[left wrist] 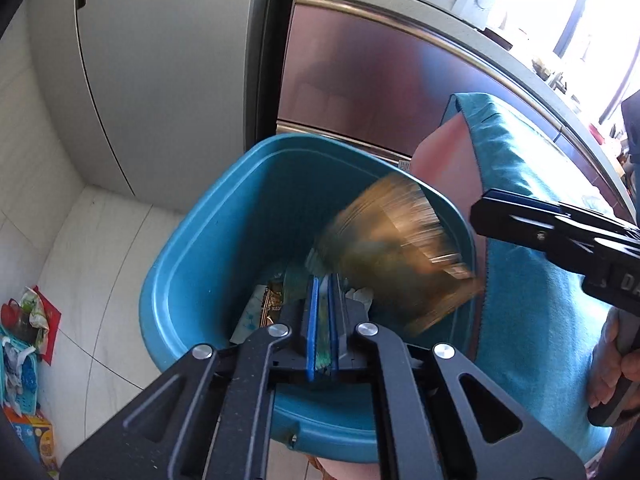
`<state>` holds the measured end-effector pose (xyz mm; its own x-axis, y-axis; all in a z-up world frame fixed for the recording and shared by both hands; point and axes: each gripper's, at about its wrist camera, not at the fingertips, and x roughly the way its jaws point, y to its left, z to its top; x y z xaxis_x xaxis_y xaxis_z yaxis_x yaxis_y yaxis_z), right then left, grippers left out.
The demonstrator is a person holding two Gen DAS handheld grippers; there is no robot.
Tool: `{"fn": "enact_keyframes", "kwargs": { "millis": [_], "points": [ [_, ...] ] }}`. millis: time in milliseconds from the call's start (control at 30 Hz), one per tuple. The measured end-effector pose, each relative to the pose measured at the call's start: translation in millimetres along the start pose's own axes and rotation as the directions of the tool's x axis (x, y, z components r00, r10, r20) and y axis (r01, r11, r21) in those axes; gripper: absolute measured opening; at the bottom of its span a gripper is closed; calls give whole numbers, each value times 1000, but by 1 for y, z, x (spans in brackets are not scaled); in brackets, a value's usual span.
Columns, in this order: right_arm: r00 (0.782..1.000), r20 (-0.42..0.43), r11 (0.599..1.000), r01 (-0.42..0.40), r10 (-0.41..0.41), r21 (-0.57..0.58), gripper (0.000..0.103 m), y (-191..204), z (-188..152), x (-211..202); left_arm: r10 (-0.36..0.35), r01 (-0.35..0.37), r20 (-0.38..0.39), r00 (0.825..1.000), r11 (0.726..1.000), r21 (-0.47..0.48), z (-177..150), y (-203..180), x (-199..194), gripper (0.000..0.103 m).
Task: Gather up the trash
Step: 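Open both tools to drop the wrapper and gold bag into the bin, then move both open tools back over the remaining trash on the table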
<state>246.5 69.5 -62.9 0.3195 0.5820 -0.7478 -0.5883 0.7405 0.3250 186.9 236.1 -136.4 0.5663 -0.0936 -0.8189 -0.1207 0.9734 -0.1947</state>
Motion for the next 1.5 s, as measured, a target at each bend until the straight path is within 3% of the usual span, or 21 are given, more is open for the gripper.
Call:
{"fn": "enact_keyframes", "kwargs": {
  "millis": [400, 600, 767, 1133, 1500],
  "points": [
    [998, 39, 999, -45, 44, 15, 29, -7, -14, -17, -1, -1, 65, 998, 1000, 23, -5, -10, -16, 4],
    [993, 97, 998, -65, 65, 0, 34, -3, -27, -47, -38, 24, 153, 988, 995, 98, -12, -34, -51, 17],
    [981, 178, 997, -70, 71, -10, 38, -4, -46, -90, -114, 76, 196, 974, 979, 191, -24, -66, -77, 28],
    [944, 327, 998, 38, -51, 46, 44, -38, -103, -190, -306, 234, 144, 941, 896, 377, -54, -162, -93, 34],
    [900, 356, 952, 164, -252, 259, 44, -106, -170, -246, -416, 338, 58, 908, 805, 487, -79, -248, -91, 36]
  ]
}}
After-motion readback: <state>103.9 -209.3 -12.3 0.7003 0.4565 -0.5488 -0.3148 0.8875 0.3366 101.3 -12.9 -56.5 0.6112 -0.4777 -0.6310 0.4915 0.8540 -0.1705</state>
